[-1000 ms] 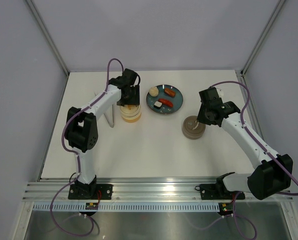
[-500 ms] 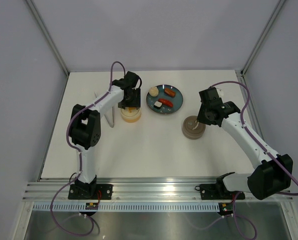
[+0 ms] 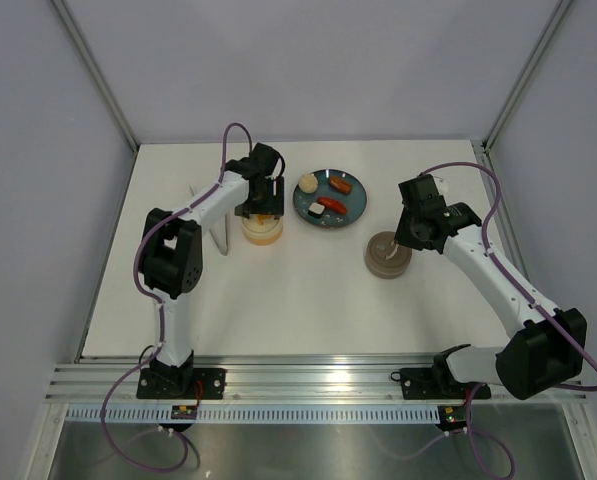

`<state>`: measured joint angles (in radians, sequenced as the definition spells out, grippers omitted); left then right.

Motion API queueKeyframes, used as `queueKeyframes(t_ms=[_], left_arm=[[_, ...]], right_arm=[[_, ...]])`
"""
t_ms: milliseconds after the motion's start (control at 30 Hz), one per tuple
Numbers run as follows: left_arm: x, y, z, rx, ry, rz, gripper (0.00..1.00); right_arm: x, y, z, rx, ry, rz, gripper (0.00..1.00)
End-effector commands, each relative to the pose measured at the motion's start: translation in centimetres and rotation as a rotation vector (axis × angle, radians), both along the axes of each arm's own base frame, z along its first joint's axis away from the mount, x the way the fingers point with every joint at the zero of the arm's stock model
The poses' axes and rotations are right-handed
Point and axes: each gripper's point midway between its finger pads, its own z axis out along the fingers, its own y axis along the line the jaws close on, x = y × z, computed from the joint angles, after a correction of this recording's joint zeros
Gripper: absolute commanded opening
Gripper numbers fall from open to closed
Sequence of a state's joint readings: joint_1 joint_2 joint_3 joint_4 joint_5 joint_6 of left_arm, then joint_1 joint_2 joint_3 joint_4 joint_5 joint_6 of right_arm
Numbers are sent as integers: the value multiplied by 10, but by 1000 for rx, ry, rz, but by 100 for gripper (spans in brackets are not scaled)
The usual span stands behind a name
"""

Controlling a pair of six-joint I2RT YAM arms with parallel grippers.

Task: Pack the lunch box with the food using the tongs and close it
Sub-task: Close the box lid on the packing box.

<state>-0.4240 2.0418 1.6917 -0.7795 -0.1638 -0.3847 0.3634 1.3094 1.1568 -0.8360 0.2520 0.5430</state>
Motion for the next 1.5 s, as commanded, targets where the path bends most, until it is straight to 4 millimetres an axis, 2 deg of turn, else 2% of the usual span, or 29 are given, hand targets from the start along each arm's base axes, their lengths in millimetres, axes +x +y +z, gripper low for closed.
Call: queueKeyframes(t_ms=[0, 167, 300, 400, 600, 733, 900, 1000, 1167, 1267, 1367, 1467], left_arm=[[8, 3, 26, 15, -73, -2, 79], [11, 3, 48, 2, -118, -4, 88], [10, -1, 68, -21, -157, -10, 87], [7, -4, 79, -24, -183, -14, 77], [6, 1, 77, 5, -182, 8, 53], [9, -1, 78, -4, -193, 17, 52], [10, -1, 63, 9, -167, 32, 52], [10, -1, 47, 19, -139, 39, 45], [8, -5, 20, 17, -87, 32, 22], [4, -4, 2, 33, -48, 32, 20], [0, -3, -4, 42, -32, 33, 19], [1, 0, 4, 50, -57, 38, 19]], right_arm=[[2, -4, 9, 2, -36, -19, 22], [3, -4, 10, 3, -37, -18, 22], [3, -3, 10, 5, -36, -18, 22], [3, -2, 10, 9, -36, -18, 22], [5, -1, 12, 15, -38, -12, 22], [4, -1, 13, 14, -39, -12, 22], [4, -1, 11, 13, -35, -11, 22], [3, -1, 9, 14, -28, -11, 22], [3, 0, 9, 12, -28, -9, 22], [3, 0, 8, 13, -27, -10, 22], [2, -1, 7, 13, -25, -11, 22], [2, -1, 7, 13, -25, -11, 22]])
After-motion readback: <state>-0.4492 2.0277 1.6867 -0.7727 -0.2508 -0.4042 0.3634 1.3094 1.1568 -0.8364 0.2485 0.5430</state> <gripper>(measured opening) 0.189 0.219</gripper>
